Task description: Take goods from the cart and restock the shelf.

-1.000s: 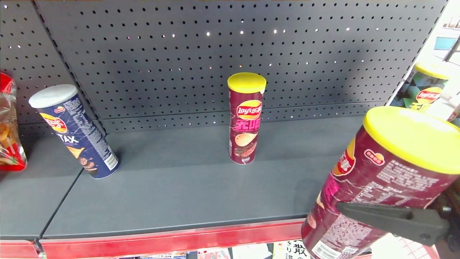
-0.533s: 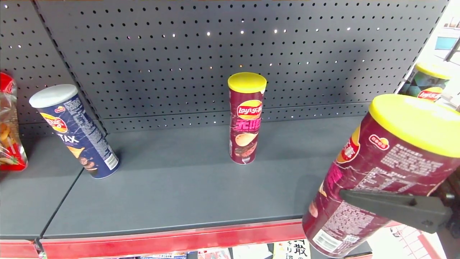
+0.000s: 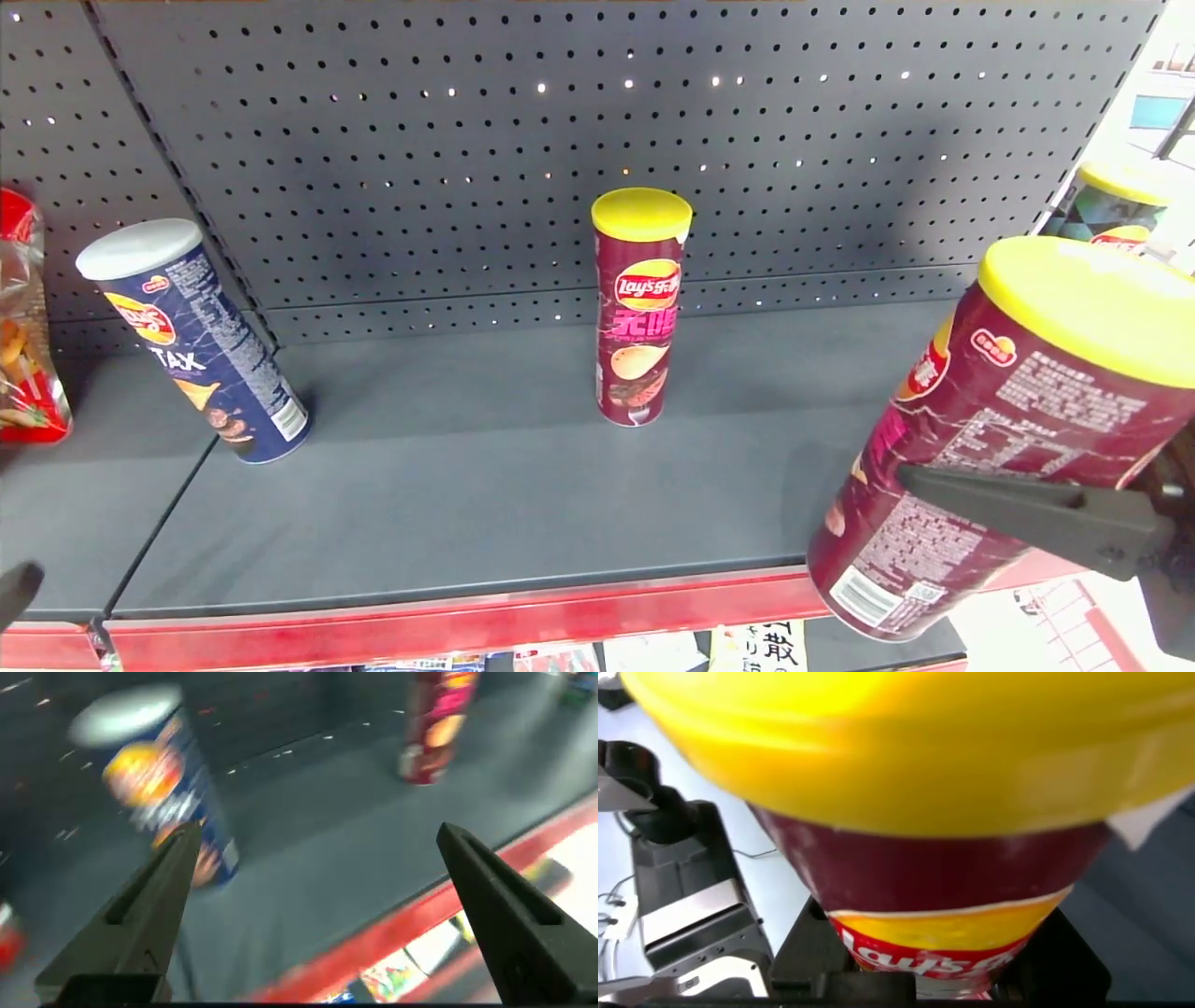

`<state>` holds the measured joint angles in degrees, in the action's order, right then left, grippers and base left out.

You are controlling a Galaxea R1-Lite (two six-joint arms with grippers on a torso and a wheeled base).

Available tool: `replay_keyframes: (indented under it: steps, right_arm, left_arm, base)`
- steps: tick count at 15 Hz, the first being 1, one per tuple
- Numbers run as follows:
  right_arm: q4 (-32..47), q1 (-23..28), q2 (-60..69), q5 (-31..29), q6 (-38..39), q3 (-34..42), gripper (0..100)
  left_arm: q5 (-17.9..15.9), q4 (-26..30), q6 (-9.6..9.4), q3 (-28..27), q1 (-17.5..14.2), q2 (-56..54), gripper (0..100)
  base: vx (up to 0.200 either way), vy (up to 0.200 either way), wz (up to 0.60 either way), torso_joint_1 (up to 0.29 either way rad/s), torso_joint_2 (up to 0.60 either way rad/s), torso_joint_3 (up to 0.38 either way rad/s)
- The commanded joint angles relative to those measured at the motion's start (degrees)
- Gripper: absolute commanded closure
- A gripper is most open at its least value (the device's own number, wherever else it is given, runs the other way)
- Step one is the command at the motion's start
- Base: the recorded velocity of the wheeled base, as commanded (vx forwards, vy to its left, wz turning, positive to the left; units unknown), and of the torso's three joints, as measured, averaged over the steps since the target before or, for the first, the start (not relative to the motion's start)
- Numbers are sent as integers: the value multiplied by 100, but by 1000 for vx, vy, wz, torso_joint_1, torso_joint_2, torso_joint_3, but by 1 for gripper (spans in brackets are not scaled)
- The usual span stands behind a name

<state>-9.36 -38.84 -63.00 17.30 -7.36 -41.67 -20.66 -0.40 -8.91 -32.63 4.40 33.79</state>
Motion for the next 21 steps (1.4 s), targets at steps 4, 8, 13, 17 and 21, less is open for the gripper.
replay_keyframes:
  steps: [4, 8, 13, 17, 21]
  right_arm:
    - [5, 430, 16, -7, -11, -17, 100]
    - [13, 562, -81, -25, -2, -26, 100]
    - [-13, 781, -195, -25, -2, -78, 100]
    - [-13, 790, -265, -34, -2, -70, 100]
    - [-13, 825, -274, -34, -2, -78, 100]
  left_arm:
    - [-553, -935, -374, -2028, 1819, 4311, 0]
    - [-931, -1498, -41, -2757, 2179, 5550, 0]
    - [-1168, -1542, -67, -3205, 2293, 6183, 0]
    - [-1212, -1937, -76, -3750, 2399, 6913, 0]
    - [-1230, -1937, -76, -4198, 2469, 7247, 0]
  base:
    - [0, 0, 0, 0, 0, 0]
    - [0, 0, 0, 0, 0, 0]
    - [0, 0, 0, 0, 0, 0]
    - [0, 0, 0, 0, 0, 0]
    - [0, 0, 0, 0, 0, 0]
